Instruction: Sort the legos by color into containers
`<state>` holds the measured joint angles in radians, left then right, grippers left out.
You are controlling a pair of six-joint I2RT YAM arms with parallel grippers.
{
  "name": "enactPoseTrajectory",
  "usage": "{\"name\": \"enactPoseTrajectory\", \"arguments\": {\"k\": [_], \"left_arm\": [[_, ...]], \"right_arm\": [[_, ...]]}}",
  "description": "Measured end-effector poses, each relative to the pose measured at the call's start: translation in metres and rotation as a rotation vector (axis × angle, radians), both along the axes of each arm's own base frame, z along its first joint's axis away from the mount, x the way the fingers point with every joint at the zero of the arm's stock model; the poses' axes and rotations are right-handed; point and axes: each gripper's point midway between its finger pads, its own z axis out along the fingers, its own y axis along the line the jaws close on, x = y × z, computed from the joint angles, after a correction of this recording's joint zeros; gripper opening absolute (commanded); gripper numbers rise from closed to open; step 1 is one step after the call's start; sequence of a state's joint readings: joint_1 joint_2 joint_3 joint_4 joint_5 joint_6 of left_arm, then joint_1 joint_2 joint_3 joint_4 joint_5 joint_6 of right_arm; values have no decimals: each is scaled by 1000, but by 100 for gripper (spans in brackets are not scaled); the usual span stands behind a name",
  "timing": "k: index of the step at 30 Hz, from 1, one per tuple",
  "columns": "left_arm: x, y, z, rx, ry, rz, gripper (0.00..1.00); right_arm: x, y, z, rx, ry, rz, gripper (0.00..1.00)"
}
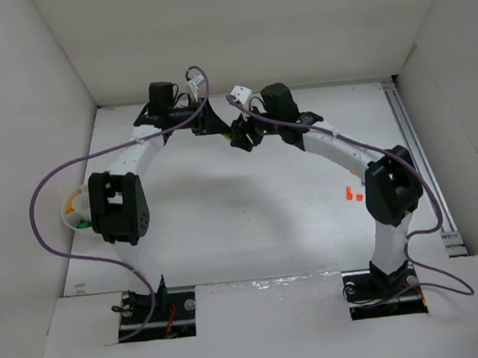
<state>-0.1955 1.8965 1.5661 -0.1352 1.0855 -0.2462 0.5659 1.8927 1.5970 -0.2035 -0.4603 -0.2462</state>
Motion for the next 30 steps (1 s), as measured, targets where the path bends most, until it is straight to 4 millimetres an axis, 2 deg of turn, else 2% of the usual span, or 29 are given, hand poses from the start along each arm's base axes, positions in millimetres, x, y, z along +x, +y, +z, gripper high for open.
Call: {"name": "enactPoseTrajectory", "arguments": {"k": [1,4,7,9,12,16,20,25,30], "left_arm": [[1,1,-1,18,-13,10,5],[4,8,-1,64,-47,45,5],[9,29,4,115,-81,107,5],[15,54,9,160,-108,171,5],[19,104,22,242,-152,293,4],[7,171,43,374,-201,460,0],[-17,230,53,477,-192,598,0],[-42,297,39,577,-80,749,0],[-63,328,25,642,20,814,0]], "right_arm": [[1,0,-1,9,-3,-2,63],[-2,-8,-4,24,-4,-14,67],[-9,-28,-5,35,10,-39,68],[-12,-47,-3,44,18,-69,68],[-14,-77,1,56,24,-125,68],[-9,-102,3,71,42,-193,68],[-7,-109,0,83,77,-225,68],[-8,-108,-2,99,109,-241,68],[-2,-108,-11,109,161,-266,67]]}}
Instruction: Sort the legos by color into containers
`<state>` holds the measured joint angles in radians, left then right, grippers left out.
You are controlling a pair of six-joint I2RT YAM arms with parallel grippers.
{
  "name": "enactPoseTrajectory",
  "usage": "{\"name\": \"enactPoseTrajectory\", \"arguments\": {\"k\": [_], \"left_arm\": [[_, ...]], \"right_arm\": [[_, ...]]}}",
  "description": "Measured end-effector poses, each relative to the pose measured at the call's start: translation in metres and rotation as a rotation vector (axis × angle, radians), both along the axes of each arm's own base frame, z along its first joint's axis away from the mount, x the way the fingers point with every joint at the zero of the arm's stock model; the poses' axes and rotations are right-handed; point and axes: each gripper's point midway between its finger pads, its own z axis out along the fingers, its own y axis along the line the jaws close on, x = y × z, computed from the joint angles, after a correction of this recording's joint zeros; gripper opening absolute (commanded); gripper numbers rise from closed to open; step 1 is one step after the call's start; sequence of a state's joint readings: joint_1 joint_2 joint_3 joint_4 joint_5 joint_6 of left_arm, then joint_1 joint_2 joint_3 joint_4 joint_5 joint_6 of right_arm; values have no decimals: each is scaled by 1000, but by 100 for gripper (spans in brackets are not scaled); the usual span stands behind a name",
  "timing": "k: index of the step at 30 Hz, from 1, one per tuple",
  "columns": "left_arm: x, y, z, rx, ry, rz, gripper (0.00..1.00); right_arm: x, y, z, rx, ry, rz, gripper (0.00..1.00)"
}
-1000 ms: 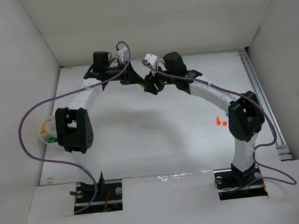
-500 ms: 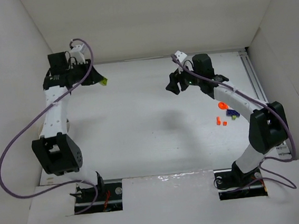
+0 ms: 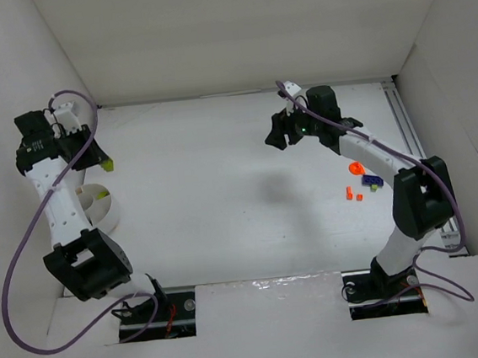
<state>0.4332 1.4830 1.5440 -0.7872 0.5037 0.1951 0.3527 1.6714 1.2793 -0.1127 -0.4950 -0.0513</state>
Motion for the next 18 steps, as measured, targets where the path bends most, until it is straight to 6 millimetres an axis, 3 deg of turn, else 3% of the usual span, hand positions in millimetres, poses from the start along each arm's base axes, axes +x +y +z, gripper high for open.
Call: {"name": "enactPoseTrajectory", "arguments": {"k": [10,18], "left_arm": [[-26,63,-34,-51,144,207,0],[-24,71,-49,-63,192,238,5]], "right_arm": [[6,1,-12,26,80,-36,67],[17,-7,-8,40,85,-68,67]]}}
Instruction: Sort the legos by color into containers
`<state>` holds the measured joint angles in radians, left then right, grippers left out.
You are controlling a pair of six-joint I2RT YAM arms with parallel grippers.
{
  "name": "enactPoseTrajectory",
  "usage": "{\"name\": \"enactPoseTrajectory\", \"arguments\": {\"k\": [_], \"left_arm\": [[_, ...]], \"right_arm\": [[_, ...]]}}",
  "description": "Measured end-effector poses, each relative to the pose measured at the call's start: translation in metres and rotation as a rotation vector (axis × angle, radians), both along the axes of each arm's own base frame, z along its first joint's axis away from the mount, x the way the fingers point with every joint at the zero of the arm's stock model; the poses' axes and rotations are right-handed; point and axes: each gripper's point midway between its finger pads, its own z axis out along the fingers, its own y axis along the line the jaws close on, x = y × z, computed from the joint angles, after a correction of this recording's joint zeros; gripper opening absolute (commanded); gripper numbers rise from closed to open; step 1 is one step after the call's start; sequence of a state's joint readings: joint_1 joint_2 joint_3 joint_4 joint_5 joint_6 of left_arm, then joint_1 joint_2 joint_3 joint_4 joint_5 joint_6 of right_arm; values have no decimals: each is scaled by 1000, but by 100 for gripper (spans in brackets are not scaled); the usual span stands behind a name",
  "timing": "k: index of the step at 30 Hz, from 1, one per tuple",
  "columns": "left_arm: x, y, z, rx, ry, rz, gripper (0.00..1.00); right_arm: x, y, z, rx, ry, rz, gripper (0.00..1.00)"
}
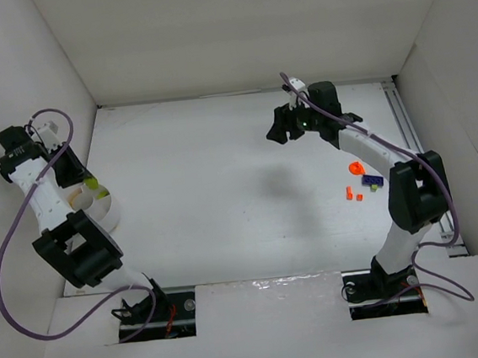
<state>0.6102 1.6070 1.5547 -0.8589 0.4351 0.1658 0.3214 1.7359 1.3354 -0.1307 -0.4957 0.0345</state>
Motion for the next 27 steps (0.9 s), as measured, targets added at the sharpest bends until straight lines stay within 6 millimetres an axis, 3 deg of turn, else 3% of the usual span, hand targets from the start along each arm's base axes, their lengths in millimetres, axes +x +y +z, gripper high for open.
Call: {"name": "enactPoseTrajectory", "arguments": {"k": [16,27], "left_arm": [[4,13,-24,3,63,37,16],[11,12,-28,35,75,33,21]], "right_arm": [[7,-1,-7,-11,39,-7,65],[9,0,-5,-12,47,-8,65]]}}
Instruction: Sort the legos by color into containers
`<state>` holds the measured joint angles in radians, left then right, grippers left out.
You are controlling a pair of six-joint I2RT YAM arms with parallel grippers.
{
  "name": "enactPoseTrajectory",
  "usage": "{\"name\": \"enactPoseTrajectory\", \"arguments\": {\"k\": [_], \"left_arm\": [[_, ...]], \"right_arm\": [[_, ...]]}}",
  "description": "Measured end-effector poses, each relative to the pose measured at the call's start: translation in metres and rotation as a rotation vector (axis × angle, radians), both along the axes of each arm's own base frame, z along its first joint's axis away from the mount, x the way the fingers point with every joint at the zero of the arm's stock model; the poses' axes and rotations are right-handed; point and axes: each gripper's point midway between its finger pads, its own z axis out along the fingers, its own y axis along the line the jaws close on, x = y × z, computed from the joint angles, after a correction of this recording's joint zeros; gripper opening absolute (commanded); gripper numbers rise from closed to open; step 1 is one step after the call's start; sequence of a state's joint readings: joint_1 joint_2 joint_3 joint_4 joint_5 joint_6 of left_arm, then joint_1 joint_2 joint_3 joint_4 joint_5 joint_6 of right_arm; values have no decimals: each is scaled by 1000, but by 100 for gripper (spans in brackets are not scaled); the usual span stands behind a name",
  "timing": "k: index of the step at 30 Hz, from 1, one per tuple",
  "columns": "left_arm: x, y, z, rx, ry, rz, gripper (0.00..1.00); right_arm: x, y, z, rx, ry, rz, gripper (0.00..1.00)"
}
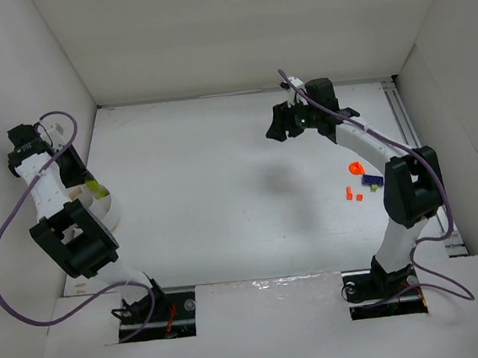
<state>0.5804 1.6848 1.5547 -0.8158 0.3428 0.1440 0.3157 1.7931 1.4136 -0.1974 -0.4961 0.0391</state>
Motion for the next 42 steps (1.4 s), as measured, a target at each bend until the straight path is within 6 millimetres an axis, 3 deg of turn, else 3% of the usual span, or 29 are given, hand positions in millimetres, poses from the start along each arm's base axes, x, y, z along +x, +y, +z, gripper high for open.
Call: {"name": "enactPoseTrajectory", "arguments": {"k": [12,24,33,39,42], "left_arm": [[6,-2,-12,-14,21,-5,21],[1,8,-15,35,53,25,21],[-5,9,-22,40,83,34,41],[-2,4,-20,19,63,12,41],[6,-6,-6,3,0,-22,41]], "right_arm": [[-1,-1,-2,-7,14,-2,64],[3,-1,-10,-21,43,-8,63],[2,-1,-12,-24,50,-8,63],[2,-1,-12,-24,50,-8,62],[2,-2,-12,-24,49,-9,62]]}}
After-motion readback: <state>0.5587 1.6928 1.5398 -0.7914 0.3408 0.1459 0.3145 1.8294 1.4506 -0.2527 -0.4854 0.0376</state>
